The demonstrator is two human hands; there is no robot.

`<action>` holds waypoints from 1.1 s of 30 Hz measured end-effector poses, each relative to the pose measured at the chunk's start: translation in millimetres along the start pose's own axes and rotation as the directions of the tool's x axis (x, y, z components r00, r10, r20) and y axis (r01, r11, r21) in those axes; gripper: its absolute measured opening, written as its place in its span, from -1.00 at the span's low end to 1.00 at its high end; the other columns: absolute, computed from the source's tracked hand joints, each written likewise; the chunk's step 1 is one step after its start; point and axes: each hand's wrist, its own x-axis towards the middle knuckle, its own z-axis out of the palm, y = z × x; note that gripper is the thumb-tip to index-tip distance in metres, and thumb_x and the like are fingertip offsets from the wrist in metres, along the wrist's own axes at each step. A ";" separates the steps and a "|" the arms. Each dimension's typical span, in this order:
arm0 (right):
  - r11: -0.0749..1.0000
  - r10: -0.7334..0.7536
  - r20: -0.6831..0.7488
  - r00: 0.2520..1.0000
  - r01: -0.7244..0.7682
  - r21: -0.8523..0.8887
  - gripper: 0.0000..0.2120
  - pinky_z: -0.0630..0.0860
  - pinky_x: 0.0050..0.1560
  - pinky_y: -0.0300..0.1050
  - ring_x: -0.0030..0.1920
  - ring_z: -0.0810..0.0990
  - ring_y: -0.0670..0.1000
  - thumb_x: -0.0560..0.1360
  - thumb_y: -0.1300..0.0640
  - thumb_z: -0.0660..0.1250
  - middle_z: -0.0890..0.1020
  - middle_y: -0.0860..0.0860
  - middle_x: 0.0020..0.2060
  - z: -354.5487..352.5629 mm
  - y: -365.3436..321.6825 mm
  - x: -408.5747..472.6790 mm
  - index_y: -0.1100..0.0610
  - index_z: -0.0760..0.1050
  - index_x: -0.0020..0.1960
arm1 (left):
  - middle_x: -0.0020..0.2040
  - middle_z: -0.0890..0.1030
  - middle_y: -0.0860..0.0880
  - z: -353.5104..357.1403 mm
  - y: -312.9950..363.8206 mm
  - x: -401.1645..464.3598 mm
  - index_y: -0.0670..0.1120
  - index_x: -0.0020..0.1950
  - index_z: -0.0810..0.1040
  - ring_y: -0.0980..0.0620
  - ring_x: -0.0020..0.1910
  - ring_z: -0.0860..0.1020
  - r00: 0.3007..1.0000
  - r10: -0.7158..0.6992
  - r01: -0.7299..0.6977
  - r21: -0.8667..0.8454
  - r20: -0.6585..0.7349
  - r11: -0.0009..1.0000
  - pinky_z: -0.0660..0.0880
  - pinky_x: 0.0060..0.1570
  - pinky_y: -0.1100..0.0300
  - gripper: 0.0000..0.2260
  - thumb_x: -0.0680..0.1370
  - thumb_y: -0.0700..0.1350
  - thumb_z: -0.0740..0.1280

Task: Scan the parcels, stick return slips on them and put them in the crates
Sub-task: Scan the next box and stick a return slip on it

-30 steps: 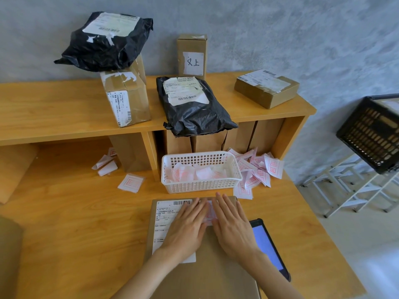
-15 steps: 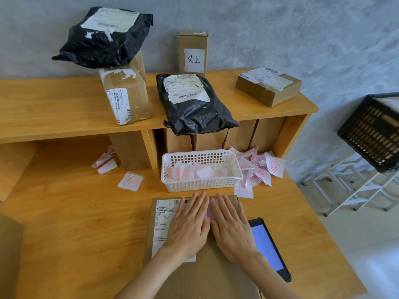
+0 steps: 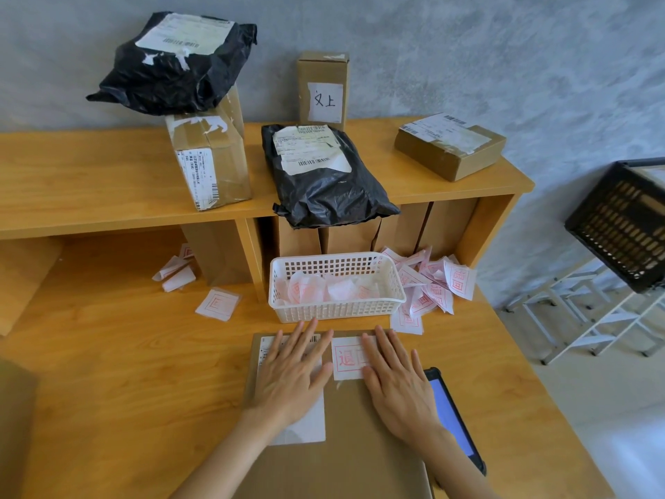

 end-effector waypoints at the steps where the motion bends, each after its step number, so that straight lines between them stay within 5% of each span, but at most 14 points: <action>1: 1.000 0.001 -0.001 1.000 -0.001 0.010 -0.45 -0.32 0.50 -0.03 0.47 -0.44 -0.19 0.45 -0.27 -0.46 -0.35 -0.23 0.48 -2.5 1.2 -0.2 -0.29 -0.41 0.43 | 0.56 0.19 0.01 -2.2 -3.8 -1.1 0.14 0.56 0.15 -0.02 0.53 0.17 1.000 -0.014 0.014 0.011 -0.003 1.000 -0.07 0.43 0.00 -0.49 0.65 0.25 -0.18; 3: 1.000 0.005 0.013 1.000 -0.006 0.027 -0.46 -0.29 0.52 -0.03 0.47 -0.43 -0.18 0.46 -0.30 -0.43 -0.34 -0.23 0.49 -3.3 0.8 -0.5 -0.29 -0.39 0.43 | 0.57 -0.21 0.10 -3.3 -5.2 -1.6 0.23 0.56 -0.16 0.04 0.56 -0.22 0.999 0.025 -0.024 0.033 -0.034 0.999 -0.32 0.45 0.04 -0.42 0.55 0.33 -0.35; 5: 0.999 0.005 0.019 1.000 -0.006 0.047 -0.47 -0.24 0.54 -0.01 0.47 -0.43 -0.18 0.51 -0.30 -0.36 -0.34 -0.22 0.49 -3.2 -0.1 -0.1 -0.27 -0.37 0.45 | 0.51 -0.39 0.16 -4.7 -2.5 -2.2 0.27 0.50 -0.32 0.10 0.49 -0.42 0.998 0.040 -0.041 -0.018 -0.041 0.999 -0.43 0.42 0.05 -0.35 0.41 0.38 -0.49; 9: 0.958 0.058 -0.022 0.998 -0.049 0.283 -0.37 0.04 0.53 -0.10 0.51 -0.31 -0.20 0.61 -0.22 -0.03 -0.30 -0.22 0.51 -7.5 -0.4 -3.4 -0.14 -0.26 0.55 | 0.53 -0.33 0.16 -8.5 -5.8 -5.0 0.25 0.51 -0.21 0.10 0.52 -0.35 0.994 -0.013 0.005 -0.081 -0.105 0.997 -0.39 0.47 0.06 -0.32 0.42 0.44 -0.45; 12: 0.826 0.174 -0.023 0.984 -0.133 0.548 -0.22 0.17 0.43 -0.14 0.53 -0.11 -0.20 0.56 -0.18 0.22 -0.17 -0.24 0.54 -13.1 5.2 -15.4 -0.11 -0.22 0.57 | 0.52 -0.27 0.22 -15.4 -15.6 -16.1 0.26 0.50 -0.11 0.14 0.52 -0.31 0.972 -0.170 0.124 -0.264 -0.160 0.957 -0.33 0.46 0.07 -0.34 0.44 0.47 -0.29; 16: 0.590 0.250 0.137 0.959 -0.263 0.763 -0.19 0.30 0.44 0.00 0.47 0.23 -0.09 0.50 -0.14 0.33 0.17 -0.20 0.51 -8.1 13.3 -34.8 -0.20 -0.12 0.55 | 0.54 -0.10 0.26 -12.1 -32.7 -45.7 0.20 0.55 0.00 0.22 0.54 -0.17 0.920 -0.376 0.228 -0.629 -0.111 0.743 -0.12 0.51 0.06 -0.37 0.54 0.33 0.11; 18: 0.539 0.245 0.181 0.952 -0.289 0.791 -0.22 0.42 0.34 0.01 0.37 0.39 -0.10 0.50 -0.12 0.35 0.32 -0.19 0.44 -2.3 15.1 -42.0 -0.21 -0.06 0.55 | 0.51 0.10 0.27 -7.8 -34.3 -65.3 0.19 0.56 0.02 0.18 0.54 0.08 0.898 -0.438 0.272 -0.835 0.041 0.479 0.13 0.50 0.04 -0.27 0.49 0.30 0.28; 20: 0.499 0.238 0.199 0.951 -0.296 0.815 -0.28 0.51 0.21 -0.09 0.26 0.48 -0.14 0.50 -0.09 0.35 0.43 -0.20 0.35 1.0 16.1 -45.9 -0.24 0.02 0.52 | 0.36 0.45 0.27 -4.2 -29.7 -81.9 0.17 0.55 0.12 0.21 0.34 0.45 0.882 -0.423 0.298 -0.941 0.207 0.162 0.46 0.23 0.18 -0.22 0.43 0.30 0.39; 21: 0.473 0.232 0.208 0.950 -0.297 0.829 -0.31 0.53 0.12 -0.18 0.20 0.51 -0.18 0.51 -0.06 0.36 0.47 -0.22 0.29 1.6 16.5 -46.6 -0.27 0.05 0.49 | 0.24 0.56 0.26 -1.5 -28.0 -87.7 0.15 0.53 0.20 0.24 0.21 0.55 0.879 -0.399 0.315 -0.946 0.259 0.080 0.52 0.07 0.25 -0.25 0.42 0.29 0.41; 23: 0.411 0.207 0.229 0.951 -0.297 0.862 -0.34 0.55 -0.08 -0.32 0.10 0.57 -0.23 0.52 0.01 0.36 0.51 -0.25 0.21 1.9 16.6 -47.0 -0.28 0.07 0.46 | 0.11 0.63 0.27 3.1 -22.9 -95.4 0.15 0.40 0.39 0.26 0.08 0.61 0.877 -0.378 0.324 -0.946 0.297 0.010 0.53 -0.10 0.35 -0.40 0.41 0.29 0.40; 27: 0.281 0.163 0.250 0.954 -0.288 0.915 -0.32 0.60 -0.13 -0.28 0.07 0.61 -0.19 0.50 0.03 0.36 0.52 -0.20 0.22 3.2 17.5 -48.3 -0.25 0.10 0.49 | 0.11 0.65 0.22 6.3 -20.6 -95.1 0.16 0.23 0.52 0.23 0.07 0.62 0.870 -0.412 0.269 -0.961 0.272 -0.066 0.50 -0.07 0.33 -0.23 0.09 0.43 0.51; 31: 0.211 0.175 0.253 0.951 -0.287 0.934 -0.32 0.63 -0.02 -0.13 0.10 0.62 -0.10 0.51 0.03 0.37 0.53 -0.16 0.25 6.4 15.6 -50.7 -0.28 0.11 0.49 | -0.03 0.66 0.18 8.7 -18.0 -86.4 0.05 0.02 0.52 0.33 -0.24 0.63 0.836 -0.472 0.242 -0.959 0.282 -0.145 0.47 -0.32 0.49 -0.83 0.48 0.05 0.40; 33: 0.209 0.182 0.239 0.954 -0.274 0.939 -0.34 0.63 -0.08 -0.19 0.06 0.63 -0.15 0.52 0.04 0.36 0.53 -0.19 0.23 2.9 11.9 -53.7 -0.32 0.12 0.47 | 0.01 0.64 0.12 4.7 -16.9 -89.5 -0.02 0.04 0.51 0.35 -0.30 0.62 0.853 -0.446 0.231 -0.963 0.269 -0.139 0.46 -0.37 0.49 -0.90 0.56 -0.05 0.33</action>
